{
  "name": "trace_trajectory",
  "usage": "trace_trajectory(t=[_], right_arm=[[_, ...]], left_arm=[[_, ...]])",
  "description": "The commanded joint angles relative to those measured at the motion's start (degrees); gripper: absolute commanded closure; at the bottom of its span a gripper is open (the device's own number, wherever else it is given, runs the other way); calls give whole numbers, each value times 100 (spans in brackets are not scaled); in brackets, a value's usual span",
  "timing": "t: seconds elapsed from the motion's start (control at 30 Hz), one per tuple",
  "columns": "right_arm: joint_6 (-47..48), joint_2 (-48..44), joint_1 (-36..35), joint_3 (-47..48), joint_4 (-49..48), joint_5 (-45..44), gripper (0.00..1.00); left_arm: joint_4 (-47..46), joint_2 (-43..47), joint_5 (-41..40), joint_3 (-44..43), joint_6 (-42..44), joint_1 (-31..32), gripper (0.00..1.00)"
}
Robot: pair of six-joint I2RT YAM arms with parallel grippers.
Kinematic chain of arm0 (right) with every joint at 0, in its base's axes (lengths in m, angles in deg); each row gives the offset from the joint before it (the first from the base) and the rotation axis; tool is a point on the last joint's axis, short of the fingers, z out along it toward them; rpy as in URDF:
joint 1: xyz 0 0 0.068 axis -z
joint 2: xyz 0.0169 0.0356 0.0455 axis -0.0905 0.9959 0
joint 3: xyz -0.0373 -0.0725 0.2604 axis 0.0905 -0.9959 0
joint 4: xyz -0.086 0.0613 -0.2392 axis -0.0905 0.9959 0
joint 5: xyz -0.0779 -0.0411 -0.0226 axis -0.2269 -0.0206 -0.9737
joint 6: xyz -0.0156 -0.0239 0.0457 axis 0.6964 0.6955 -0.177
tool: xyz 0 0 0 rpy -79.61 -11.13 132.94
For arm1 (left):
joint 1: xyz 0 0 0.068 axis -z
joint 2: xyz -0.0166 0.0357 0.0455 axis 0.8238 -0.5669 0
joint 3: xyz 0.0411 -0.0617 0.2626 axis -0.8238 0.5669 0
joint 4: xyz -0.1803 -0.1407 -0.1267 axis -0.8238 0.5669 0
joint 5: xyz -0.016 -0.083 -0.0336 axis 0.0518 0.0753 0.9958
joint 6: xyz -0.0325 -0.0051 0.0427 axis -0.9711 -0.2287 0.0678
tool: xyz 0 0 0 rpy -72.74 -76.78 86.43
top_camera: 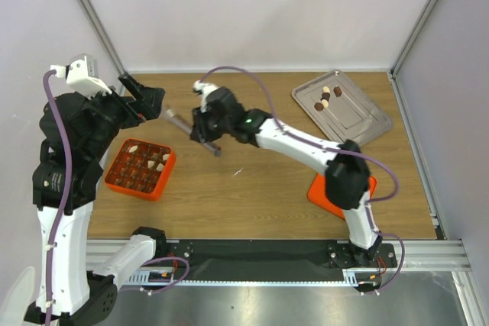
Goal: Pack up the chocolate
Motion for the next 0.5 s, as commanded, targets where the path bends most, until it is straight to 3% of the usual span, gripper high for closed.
trace_trajectory(t=[0.0, 0.17, 0.47], right_arm=[[309, 478, -338, 1050, -26, 342, 66], [503, 1138, -752, 1643, 88, 589, 66], [415, 1578, -955, 1582, -70, 695, 66]], left_arm=[[-38, 89, -448, -100, 100, -42, 0], [-90, 107, -598, -65, 118, -42, 0], [-178, 37, -572, 5, 171, -33, 0]])
